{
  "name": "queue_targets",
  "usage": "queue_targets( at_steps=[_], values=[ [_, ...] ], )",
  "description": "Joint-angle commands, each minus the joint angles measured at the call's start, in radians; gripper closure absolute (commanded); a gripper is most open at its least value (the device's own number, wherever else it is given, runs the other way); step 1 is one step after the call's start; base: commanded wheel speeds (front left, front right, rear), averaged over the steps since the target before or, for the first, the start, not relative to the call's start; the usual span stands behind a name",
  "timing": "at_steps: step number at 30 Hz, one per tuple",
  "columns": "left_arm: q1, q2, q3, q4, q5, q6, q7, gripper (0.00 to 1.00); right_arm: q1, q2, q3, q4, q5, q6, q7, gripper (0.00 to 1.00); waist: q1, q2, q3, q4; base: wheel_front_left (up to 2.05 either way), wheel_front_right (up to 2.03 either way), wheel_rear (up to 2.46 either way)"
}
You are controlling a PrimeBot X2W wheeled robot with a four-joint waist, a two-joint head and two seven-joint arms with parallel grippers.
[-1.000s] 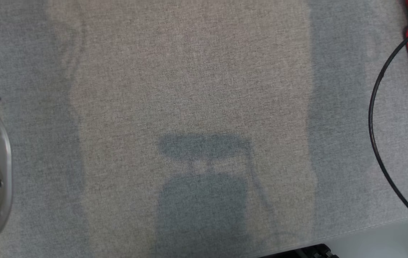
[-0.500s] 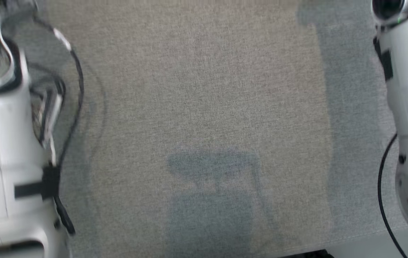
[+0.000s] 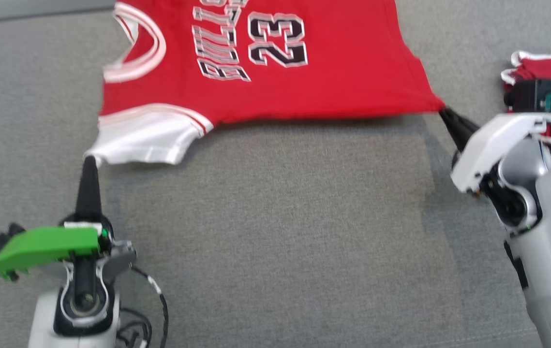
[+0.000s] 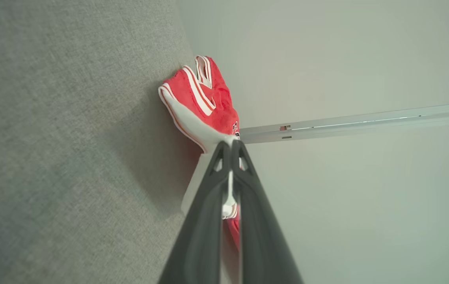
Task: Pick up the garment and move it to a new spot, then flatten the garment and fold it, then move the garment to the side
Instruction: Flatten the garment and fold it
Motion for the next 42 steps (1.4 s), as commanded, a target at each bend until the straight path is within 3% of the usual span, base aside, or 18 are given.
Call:
queue_targets(
  at_steps=[1, 10, 20, 26, 34, 42],
  values=[
    [0.062, 0.0, -0.013, -0.015, -0.019, 0.016, -0.009, 1.0, 0.067, -0.012, -0.014, -0.04, -0.015, 0.0, 0.034, 1.0, 0.0001, 0.0, -0.14, 0.048, 0.0, 0.0, 0.0],
    [0.279, 0.0, -0.101, -0.1, -0.112, 0.069, -0.016, 1.0, 0.279, 0.001, -0.123, -0.176, -0.1, 0.0, 0.116, 1.0, 0.0001, 0.0, -0.236, 0.094, 0.0, 0.0, 0.0],
    [0.464, 0.028, -0.183, -0.177, -0.04, 0.11, -0.011, 1.0, 0.519, 0.097, -0.279, -0.277, -0.197, 0.0, 0.12, 1.0, 0.0001, 0.0, -0.312, 0.16, 0.0, 0.0, 0.0],
    [0.55, 0.055, -0.212, -0.227, 0.024, 0.144, -0.034, 1.0, 0.621, 0.151, -0.328, -0.316, -0.202, 0.0, 0.108, 1.0, 0.0001, 0.0, -0.322, 0.167, 0.0, 0.0, 0.0],
    [0.66, 0.089, -0.239, -0.294, 0.042, 0.181, -0.012, 1.0, 0.75, 0.168, -0.362, -0.383, -0.226, 0.0, 0.148, 1.0, 0.0001, 0.0, -0.322, 0.17, 0.0, 0.0, 0.0],
    [0.63, 0.105, -0.256, -0.344, 0.065, 0.181, 0.003, 1.0, 0.82, 0.169, -0.357, -0.482, -0.129, 0.0, 0.184, 1.0, 0.0001, 0.0, -0.33, 0.159, 0.0, 0.0, 0.0]
  ],
)
